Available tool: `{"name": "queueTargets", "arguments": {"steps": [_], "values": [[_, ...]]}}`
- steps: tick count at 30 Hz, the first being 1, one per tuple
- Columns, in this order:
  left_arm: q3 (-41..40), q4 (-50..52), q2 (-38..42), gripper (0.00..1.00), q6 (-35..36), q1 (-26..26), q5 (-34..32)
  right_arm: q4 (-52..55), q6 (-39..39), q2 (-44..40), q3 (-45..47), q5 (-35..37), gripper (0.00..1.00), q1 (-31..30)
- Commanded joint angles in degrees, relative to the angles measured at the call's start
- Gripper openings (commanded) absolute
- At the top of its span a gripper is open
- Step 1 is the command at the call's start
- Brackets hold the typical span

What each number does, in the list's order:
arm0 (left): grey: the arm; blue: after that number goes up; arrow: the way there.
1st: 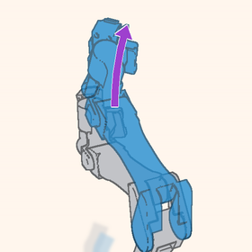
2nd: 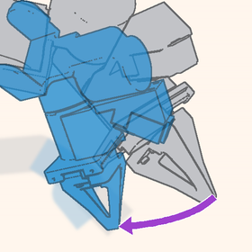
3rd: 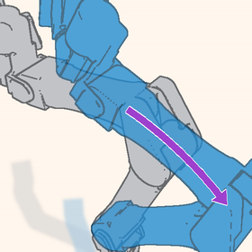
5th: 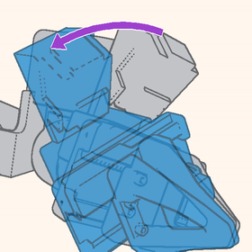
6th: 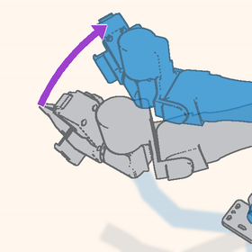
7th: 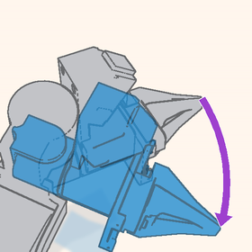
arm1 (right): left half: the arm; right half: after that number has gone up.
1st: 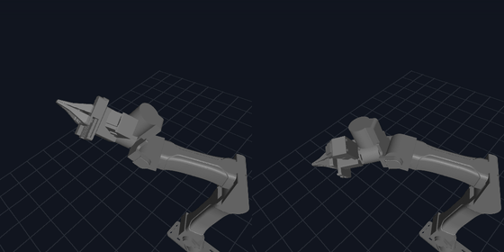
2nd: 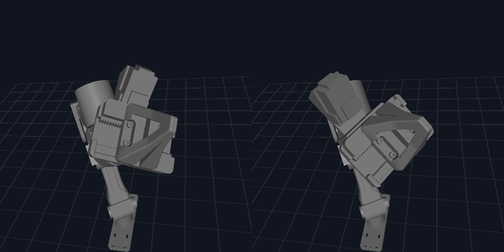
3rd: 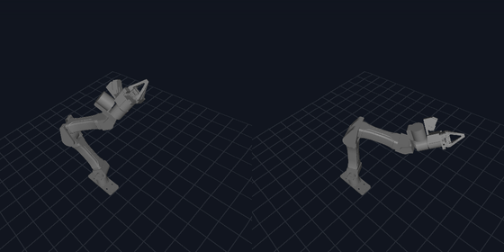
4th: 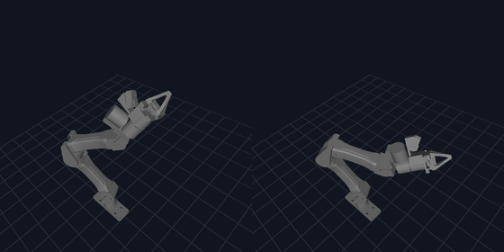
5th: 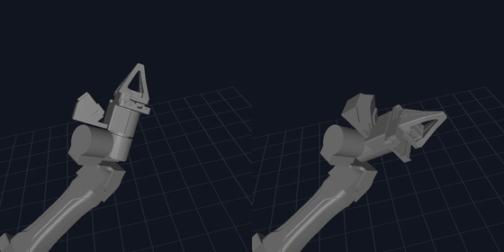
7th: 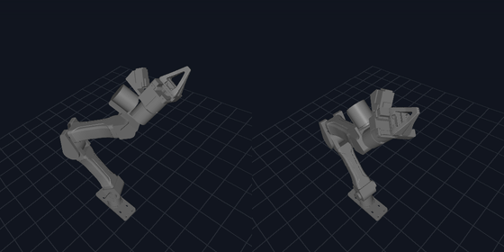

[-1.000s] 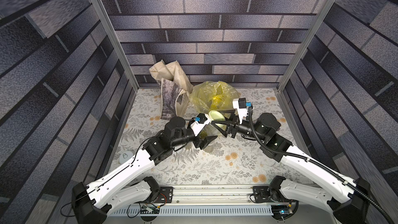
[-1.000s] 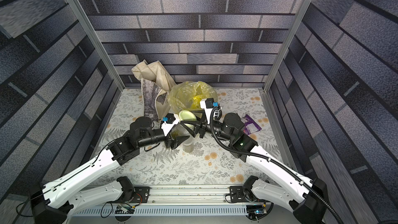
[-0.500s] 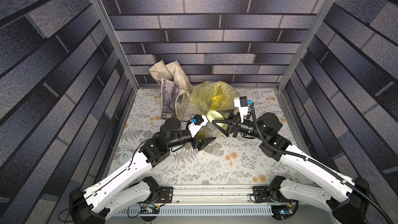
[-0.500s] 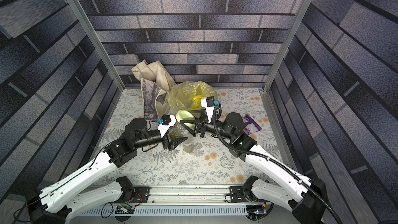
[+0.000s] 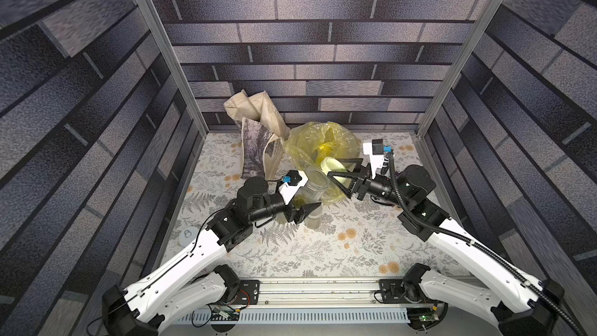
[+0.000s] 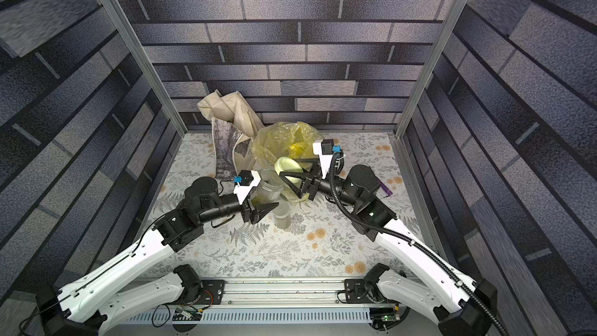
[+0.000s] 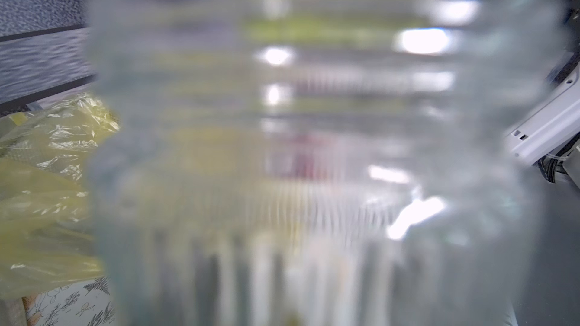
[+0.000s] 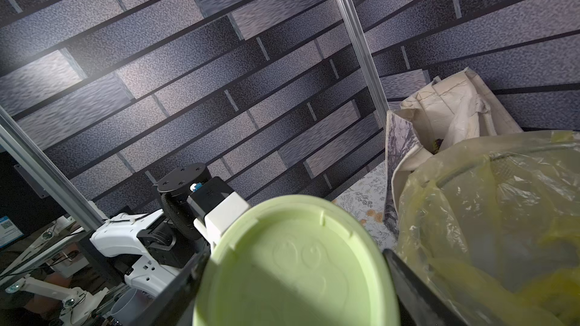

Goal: Empty moldy mung beans from jars
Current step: Place the lid at the center of the board.

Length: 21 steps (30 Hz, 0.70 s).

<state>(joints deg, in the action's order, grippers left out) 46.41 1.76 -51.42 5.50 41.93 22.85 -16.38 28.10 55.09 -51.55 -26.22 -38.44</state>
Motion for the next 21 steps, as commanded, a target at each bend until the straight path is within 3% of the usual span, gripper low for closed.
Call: {"name": "queueTargets", "arguments": {"steps": [1, 8, 14, 21], "values": [[0.3, -4.8, 2.3, 0.67, -1.6, 0.2, -0.2, 2.1, -1.4, -2.8, -0.2, -1.2, 0.61, 3.4], [-0.1, -5.8, 2.1, 0.67, -2.5, 0.3, -0.6, 2.8, 1.2, -3.2, 2.7, -4.8, 0.61, 13.3], [-0.3, -5.6, 2.3, 0.67, -2.9, 0.7, -2.5, -9.6, 10.4, -1.2, 11.8, -9.1, 0.6, 24.8], [-0.4, -5.3, 3.2, 0.67, -2.8, 0.8, -2.6, -19.7, 15.8, 3.6, 20.2, -9.4, 0.59, 33.0]]}}
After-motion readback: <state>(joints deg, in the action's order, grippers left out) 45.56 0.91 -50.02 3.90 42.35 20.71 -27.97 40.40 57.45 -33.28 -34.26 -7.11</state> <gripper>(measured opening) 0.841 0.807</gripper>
